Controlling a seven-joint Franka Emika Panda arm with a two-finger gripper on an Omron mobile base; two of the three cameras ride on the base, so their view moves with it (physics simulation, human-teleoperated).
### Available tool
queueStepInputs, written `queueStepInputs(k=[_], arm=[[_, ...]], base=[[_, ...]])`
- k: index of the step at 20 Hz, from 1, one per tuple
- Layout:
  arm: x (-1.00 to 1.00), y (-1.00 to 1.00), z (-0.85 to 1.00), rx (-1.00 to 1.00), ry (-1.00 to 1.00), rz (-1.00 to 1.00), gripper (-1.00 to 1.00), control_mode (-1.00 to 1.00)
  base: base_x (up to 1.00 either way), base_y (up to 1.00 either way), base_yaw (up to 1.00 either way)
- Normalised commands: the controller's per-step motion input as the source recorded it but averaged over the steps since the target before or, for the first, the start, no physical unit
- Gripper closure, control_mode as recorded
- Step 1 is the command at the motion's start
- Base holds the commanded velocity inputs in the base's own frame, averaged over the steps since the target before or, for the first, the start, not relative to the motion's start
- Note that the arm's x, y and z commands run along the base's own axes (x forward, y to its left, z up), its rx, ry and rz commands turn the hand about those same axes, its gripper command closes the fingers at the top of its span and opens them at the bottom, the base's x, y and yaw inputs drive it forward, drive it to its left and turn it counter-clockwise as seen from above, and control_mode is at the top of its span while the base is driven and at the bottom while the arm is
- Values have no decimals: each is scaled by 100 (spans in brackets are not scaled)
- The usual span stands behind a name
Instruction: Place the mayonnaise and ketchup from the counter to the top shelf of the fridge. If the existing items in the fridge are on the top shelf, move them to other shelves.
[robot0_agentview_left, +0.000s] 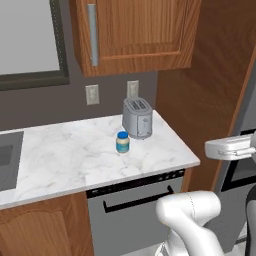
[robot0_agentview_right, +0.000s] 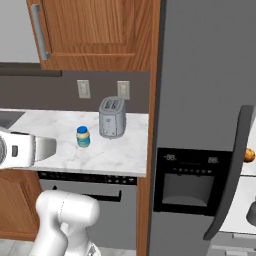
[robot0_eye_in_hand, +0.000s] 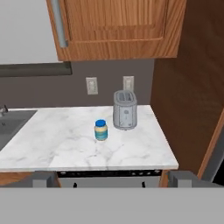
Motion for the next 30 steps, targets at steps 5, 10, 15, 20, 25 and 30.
queueStepInputs(k=[5, 10, 15, 20, 25, 30], arm=[[17, 40, 0, 0, 22, 0, -100, -100], [34, 44, -11, 0, 29, 0, -100, -100], [49, 32, -27, 0, 21, 0, -100, -100], [77, 20, -61, 1, 12, 0, -100, -100], [76, 1, -70, 2, 4, 0, -100, -100], [96, 0, -52, -1, 1, 0, -100, -100]], base=[[1, 10, 0], [0, 0, 0], [0, 0, 0], [0, 0, 0], [0, 0, 0], [0, 0, 0]])
